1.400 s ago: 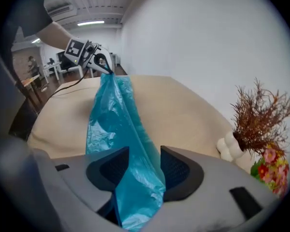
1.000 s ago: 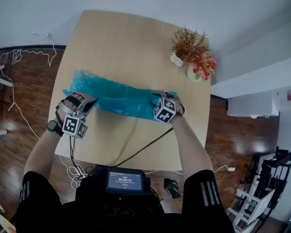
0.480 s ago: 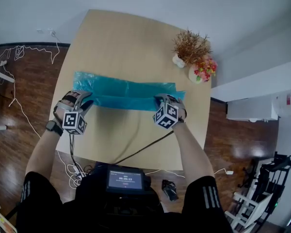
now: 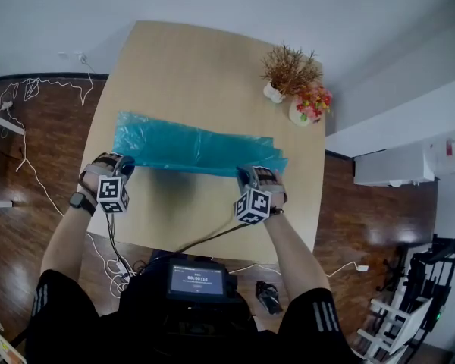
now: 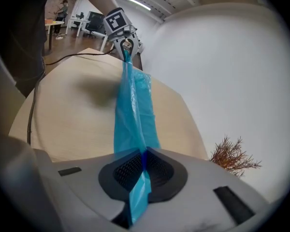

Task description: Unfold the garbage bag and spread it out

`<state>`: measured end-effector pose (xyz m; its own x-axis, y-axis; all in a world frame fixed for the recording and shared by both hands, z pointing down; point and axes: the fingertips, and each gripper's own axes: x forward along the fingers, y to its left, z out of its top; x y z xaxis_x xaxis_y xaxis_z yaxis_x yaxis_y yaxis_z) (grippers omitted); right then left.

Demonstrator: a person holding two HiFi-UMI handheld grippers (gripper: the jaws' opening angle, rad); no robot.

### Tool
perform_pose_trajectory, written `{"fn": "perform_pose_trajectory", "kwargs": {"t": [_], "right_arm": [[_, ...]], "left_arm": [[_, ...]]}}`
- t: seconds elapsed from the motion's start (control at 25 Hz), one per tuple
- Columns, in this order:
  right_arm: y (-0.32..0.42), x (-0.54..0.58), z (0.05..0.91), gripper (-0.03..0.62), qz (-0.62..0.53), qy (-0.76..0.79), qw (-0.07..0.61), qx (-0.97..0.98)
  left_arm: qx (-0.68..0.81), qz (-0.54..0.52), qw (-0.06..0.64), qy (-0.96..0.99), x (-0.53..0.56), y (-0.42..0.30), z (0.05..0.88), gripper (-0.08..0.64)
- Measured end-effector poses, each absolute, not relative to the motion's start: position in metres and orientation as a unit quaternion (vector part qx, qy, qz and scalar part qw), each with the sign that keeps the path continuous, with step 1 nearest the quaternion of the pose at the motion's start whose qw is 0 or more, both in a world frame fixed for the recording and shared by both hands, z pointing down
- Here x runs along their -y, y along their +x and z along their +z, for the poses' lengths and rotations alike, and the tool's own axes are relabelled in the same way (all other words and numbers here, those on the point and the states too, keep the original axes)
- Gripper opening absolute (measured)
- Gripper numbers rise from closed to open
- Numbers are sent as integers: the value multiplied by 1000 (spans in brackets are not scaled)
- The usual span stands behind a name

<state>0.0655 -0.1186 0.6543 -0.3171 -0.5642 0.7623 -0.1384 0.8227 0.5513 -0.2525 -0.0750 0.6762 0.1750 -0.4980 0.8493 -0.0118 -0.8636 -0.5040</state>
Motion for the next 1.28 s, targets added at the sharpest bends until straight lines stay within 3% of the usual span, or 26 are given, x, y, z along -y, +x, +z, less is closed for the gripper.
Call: {"fn": "perform_pose_trajectory", "kwargs": {"t": [0.24,0.8,0.92,1.24,1.28], "right_arm": [[80,91,657,46,-174,254,534,787],[91,-27,670,101,-80,222,544,805],[102,-47,682,183,-23,225,557,799],[134,-89,688,193,103,246,535,802],[136,-94,688,226,124,247,528,803]], "left_arm": [[-147,-657,214,-708,31,-260,705,13],[-91,-706,156,-685,-38,-263,760,15],[-81,-713,145,-681,-42,-262,765,18],[-77,-715,111,-686,-47,-259,774,33],[-77,-715,106,-687,-47,-259,774,39]]}}
